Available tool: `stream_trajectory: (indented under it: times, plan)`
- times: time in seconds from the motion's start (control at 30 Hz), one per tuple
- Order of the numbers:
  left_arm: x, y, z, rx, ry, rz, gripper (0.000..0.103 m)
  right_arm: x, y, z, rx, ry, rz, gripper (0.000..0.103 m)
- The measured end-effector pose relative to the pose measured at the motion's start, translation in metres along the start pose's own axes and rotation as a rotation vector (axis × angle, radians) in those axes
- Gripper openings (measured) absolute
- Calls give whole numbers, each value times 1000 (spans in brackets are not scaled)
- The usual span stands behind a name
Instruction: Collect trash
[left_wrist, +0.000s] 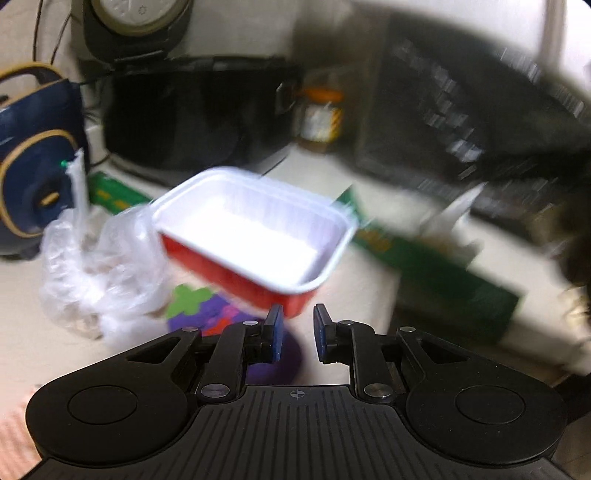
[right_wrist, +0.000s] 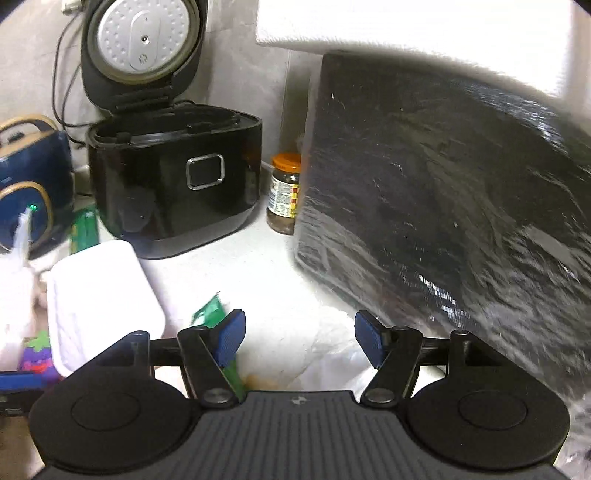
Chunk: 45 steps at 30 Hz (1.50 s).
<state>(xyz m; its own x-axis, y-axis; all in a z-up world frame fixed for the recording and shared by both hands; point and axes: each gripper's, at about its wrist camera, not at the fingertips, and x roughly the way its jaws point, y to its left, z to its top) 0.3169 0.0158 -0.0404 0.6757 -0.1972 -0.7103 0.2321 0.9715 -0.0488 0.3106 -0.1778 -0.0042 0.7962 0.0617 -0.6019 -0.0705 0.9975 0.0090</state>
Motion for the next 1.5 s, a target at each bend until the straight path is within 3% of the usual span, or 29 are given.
stream_trajectory:
  times: [0.2,0.3,0.4,0.5,0.6,0.7,0.93,1.1,1.2,1.37,1.5]
  plan:
    - [-8,21,-16,15,7,75,23,-24,4,-19,63,4,71,72]
    - [-20,41,-23,-27,13,112,24,-26,15,-29,77,23,99,72]
    - [-32,68,-29,-124,15,113,20,-33,37,-37,48,19,170,74]
    - [-49,104,-38,-321,-10,50,20,-41,70,-49,12,17,300,87]
    - [-68,130,-44,-442,-63,78,20,-38,109,-62,-58,61,468,88]
    - [-87,148,-50,-502,-110,96,20,-28,147,-75,-125,92,517,88]
    - [-121,160,-64,-541,-178,59,20,-7,189,-82,-124,59,444,88]
    - [-129,160,-65,-521,-186,61,20,-22,193,-81,-85,116,679,88]
    - [-123,151,-59,-479,-175,47,20,-39,185,-87,-88,68,606,88]
    - [-96,119,-39,-419,-107,-32,20,-56,153,-93,-101,-18,383,88]
    - [-82,106,-31,-411,-67,14,20,-42,133,-86,-34,21,421,88]
